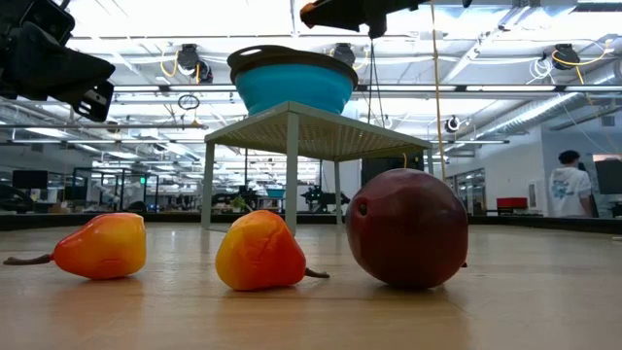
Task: Pick & Place Fruit
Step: Put the red yellow peach into the blue strainer bowl on the shelf
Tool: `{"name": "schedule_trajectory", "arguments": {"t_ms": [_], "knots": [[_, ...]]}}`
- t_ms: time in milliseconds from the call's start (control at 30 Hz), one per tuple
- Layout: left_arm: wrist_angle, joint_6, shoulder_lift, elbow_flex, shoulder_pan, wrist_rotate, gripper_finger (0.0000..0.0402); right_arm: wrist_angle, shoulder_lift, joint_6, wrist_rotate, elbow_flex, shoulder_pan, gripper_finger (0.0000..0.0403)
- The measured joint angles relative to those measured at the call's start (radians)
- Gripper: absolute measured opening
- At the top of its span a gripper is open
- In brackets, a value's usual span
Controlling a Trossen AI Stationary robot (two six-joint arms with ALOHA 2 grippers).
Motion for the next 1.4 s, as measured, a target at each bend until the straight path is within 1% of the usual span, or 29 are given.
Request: {"name": "schedule_trajectory", "arguments": {"t_ms": [167,267,533,667,1000,1167,1400], "knots": [[0.000,0.003,0.000,0.000,0.000,0.000,0.0024,0.000,0.000,0.001,0.000,0.000,0.000,0.0095],[0.000,0.003,0.000,0.000,0.000,0.000,0.0024,0.000,0.000,0.034,0.000,0.000,0.000,0.0096],[0.000,0.003,0.000,0.000,0.000,0.000,0.0024,0.000,0.000,0.253,0.001,0.000,-0.047,0.0095],[0.000,0.002,0.000,0.000,0.000,0.000,0.0024,-0.012,0.000,0.341,0.000,0.023,-0.072,0.0095],[0.000,0.001,0.000,0.000,0.000,-0.001,0.0024,-0.217,0.000,0.459,0.000,0.146,-0.119,0.0095],[0.002,0.001,0.000,0.000,0.000,-0.025,0.0024,-0.289,0.000,0.541,-0.003,0.178,-0.141,0.0095],[0.002,0.001,0.000,0.000,0.000,-0.026,0.0024,-0.330,0.000,0.687,-0.159,0.189,-0.174,0.0095]]}}
